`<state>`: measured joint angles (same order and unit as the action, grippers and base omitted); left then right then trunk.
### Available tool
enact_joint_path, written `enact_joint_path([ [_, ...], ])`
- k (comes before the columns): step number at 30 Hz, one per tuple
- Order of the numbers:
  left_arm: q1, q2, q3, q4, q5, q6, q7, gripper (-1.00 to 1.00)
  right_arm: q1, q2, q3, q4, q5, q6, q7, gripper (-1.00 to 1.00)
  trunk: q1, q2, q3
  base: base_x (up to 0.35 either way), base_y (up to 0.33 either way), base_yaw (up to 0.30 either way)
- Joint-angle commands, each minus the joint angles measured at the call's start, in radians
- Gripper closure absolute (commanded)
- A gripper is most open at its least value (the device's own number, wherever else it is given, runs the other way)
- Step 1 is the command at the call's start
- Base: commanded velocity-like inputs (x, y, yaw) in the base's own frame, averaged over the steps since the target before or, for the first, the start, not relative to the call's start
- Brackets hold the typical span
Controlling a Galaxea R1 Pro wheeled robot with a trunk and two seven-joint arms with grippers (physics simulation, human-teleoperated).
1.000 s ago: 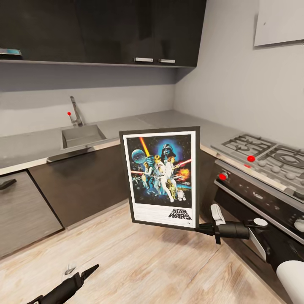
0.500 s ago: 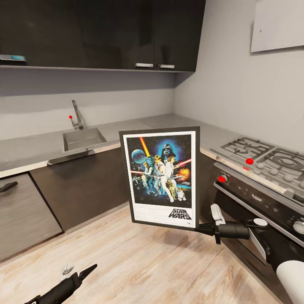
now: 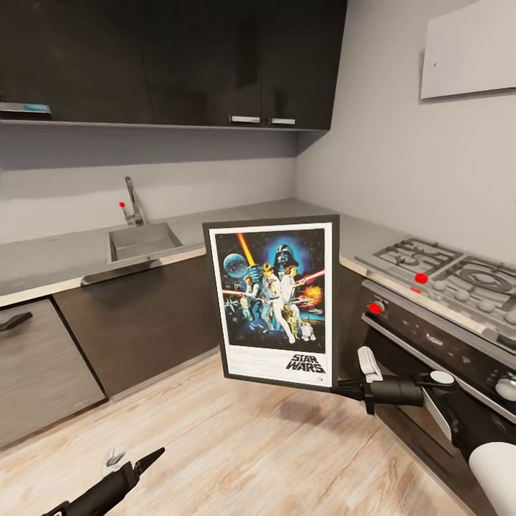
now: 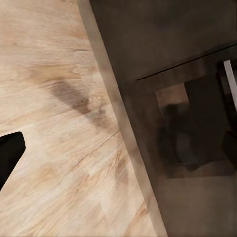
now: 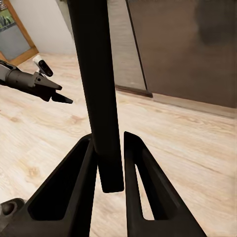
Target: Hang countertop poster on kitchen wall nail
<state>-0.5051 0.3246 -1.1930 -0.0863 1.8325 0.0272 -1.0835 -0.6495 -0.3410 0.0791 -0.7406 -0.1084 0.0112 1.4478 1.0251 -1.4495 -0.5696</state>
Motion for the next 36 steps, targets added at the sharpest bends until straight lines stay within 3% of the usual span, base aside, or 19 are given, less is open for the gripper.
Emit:
enact_joint_path([
  [1, 0.000, 0.001, -0.008, -0.001, 0.010, 0.003, -0.002, -1.00, -0.001, -0.001, 0.005, 0.001, -0.009, 0.004, 0.002, 1.00, 0.000, -0.001, 0.001, 0.000, 0.000, 0.000],
  [18, -0.001, 0.001, 0.012, -0.001, 0.009, -0.001, -0.004, -1.00, -0.001, -0.002, 0.005, 0.003, -0.010, 0.004, 0.002, 1.00, 0.000, -0.001, 0.009, -0.134, 0.000, 0.000],
  [36, 0.000, 0.001, 0.013, -0.001, 0.008, 0.002, -0.002, -1.00, -0.001, -0.002, 0.005, 0.003, -0.010, 0.005, 0.002, 1.00, -0.069, 0.125, 0.065, -0.002, 0.000, 0.000],
])
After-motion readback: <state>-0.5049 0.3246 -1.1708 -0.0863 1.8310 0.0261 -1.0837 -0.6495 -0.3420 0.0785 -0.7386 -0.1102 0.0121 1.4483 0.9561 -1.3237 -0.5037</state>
